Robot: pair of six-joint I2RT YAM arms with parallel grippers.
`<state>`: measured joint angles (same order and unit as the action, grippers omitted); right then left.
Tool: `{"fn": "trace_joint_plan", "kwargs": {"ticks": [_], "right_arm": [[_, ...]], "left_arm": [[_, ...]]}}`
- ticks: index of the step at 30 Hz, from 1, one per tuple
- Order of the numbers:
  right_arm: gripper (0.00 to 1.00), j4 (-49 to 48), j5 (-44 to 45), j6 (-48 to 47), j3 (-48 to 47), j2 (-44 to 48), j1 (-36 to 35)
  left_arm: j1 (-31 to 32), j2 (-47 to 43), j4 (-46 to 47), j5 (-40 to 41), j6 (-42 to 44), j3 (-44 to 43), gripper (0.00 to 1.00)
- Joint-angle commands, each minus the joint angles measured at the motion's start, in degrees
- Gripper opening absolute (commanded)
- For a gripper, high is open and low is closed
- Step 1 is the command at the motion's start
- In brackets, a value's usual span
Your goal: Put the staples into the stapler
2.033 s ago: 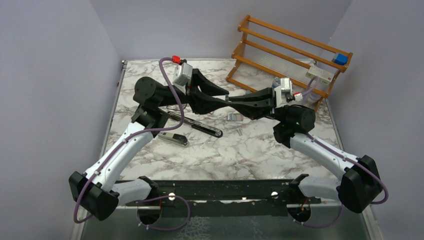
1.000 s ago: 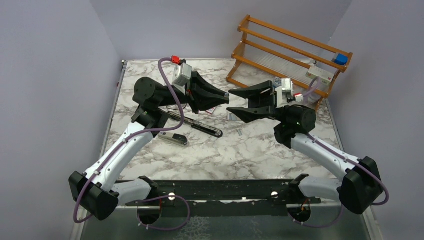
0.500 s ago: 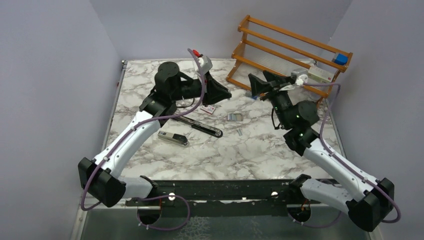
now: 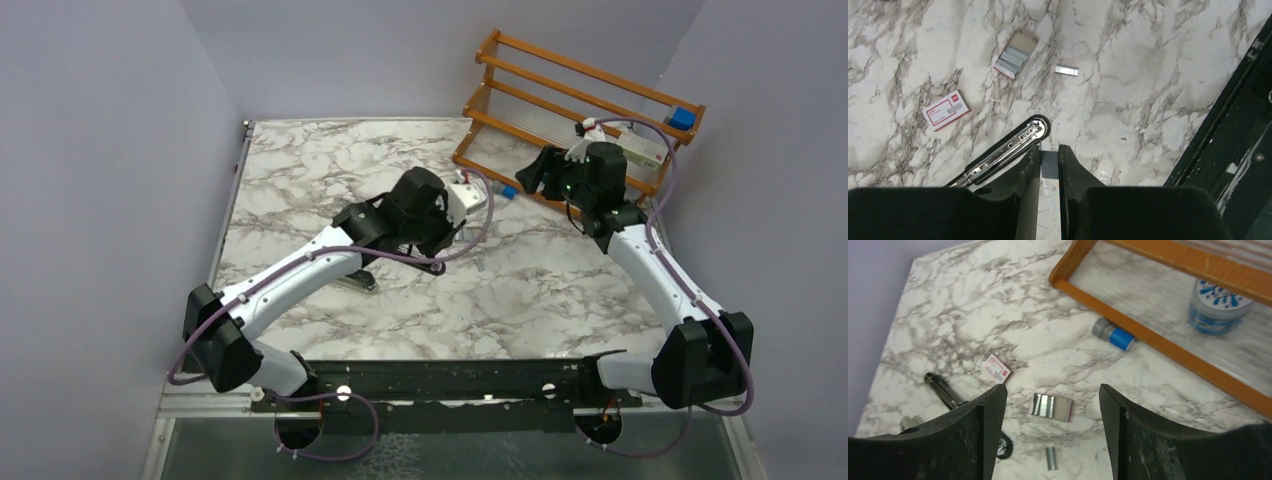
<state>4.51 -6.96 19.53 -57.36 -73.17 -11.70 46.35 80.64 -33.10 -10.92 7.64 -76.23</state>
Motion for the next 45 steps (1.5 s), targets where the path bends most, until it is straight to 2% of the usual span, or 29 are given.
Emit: {"fn": "trace_joint_plan", "kwargs": {"ticks": [1,7,11,16,21,27,33,45], "right_arm": [[0.71,2.4,-15.1,6.0,-0.1,-0.6,2.6],[0.73,-0.3,-12.2,5.1,3.3,4.2,2.8],[0.74,-2.6,-6.3,4.6,5.7,11.3,2.8],[0.76,-4.8,0.1,4.4,8.4,18.7,2.7],[0.76,-4.2,-1.9,3.9,7.5,19.0,2.8],[0.76,-5.3,-5.7,5.9,7.6,16.9,2.7],[0.76,-5.8,-6.8,6.5,7.5,16.2,2.8],[0.77,-5.2,-5.3,5.5,6.1,15.1,2.8]], "left_arm": [[7.9,4.5,-6.0,14.6,5.9,0.5,0.0],[16.7,12.3,-6.7,21.0,8.5,2.3,0.0],[18.8,16.4,-6.8,21.8,9.3,3.0,0.0],[19.6,21.3,-7.5,18.9,10.7,3.2,0.0],[19.7,24.8,-8.7,15.6,11.4,3.5,0.01],[19.7,29.5,-10.0,16.7,11.5,3.1,0.01],[19.7,30.8,-10.9,13.5,11.2,2.2,0.12],[19.7,29.0,-11.1,12.8,11.1,1.3,0.3]]}}
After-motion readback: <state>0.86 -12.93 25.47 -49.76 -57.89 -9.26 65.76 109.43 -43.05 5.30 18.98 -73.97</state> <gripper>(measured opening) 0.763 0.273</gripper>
